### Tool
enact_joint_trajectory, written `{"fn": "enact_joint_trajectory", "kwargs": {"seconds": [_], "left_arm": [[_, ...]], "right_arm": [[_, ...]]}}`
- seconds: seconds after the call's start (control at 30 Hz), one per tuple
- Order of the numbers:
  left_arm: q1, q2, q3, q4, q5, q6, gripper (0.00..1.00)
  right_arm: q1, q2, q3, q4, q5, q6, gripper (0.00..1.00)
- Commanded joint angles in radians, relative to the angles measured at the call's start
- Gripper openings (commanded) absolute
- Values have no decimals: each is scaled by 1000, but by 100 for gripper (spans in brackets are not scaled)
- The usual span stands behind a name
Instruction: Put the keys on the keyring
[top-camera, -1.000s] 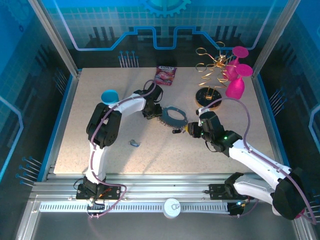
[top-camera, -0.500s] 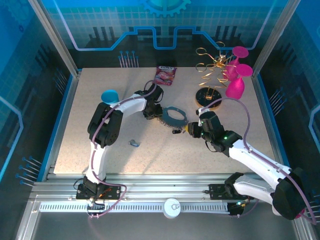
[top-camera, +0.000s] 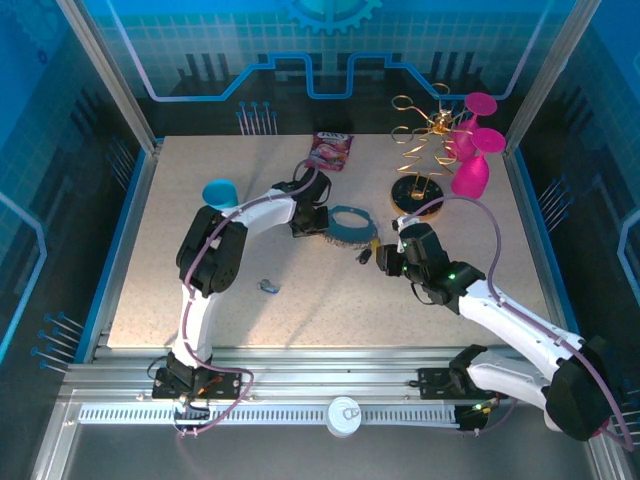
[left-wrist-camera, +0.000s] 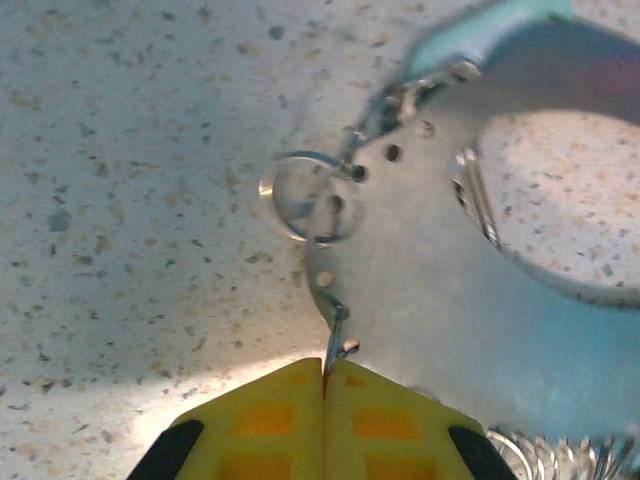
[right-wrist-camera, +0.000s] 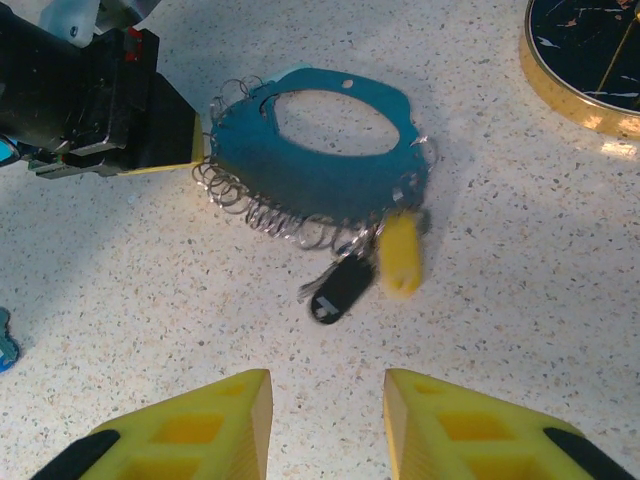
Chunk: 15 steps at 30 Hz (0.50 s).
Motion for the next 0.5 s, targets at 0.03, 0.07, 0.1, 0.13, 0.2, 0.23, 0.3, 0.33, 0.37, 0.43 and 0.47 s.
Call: {"fn": "enact_joint_trajectory", "kwargs": {"seconds": [0.03,0.07,0.1,0.13,0.2,0.23,0.3,0.33,0.37,0.43,0.47], "left_arm": [[-36,-107,-60,50,-61,88,0],[-44,-132,-84,71,-70,111,0],[-51,-152,-108,92,-78,133,0],[-60,-180,-140,121,-91,166,0],[-79,-234,-202,184,-127,229,0],[-87,-264,-233,218,-149,262,0],[-99,-304,-273,270,-170,344,0],[-102,-322,-284,291,-170,392,0],[-105,-337,-290,305,-167,437,0],[-110,-359,-292,323,-156,541,0],[-116,-373,-294,338,-160,599,0]], "right_arm": [[-10,-16,-7,-14,-1,6,36],[-11,-17,-9,-14,-4,6,36],[-11,-18,-10,-13,-7,5,36],[-12,-18,-13,-10,-7,4,36],[-12,-17,-15,-2,-13,-1,36],[-13,-15,-14,4,-18,-10,36],[-17,-3,-3,15,-27,-39,36],[-19,4,7,20,-33,-56,36],[-21,10,16,27,-40,-72,36],[-31,24,29,50,-64,-99,36],[-38,31,35,68,-87,-119,36]]}}
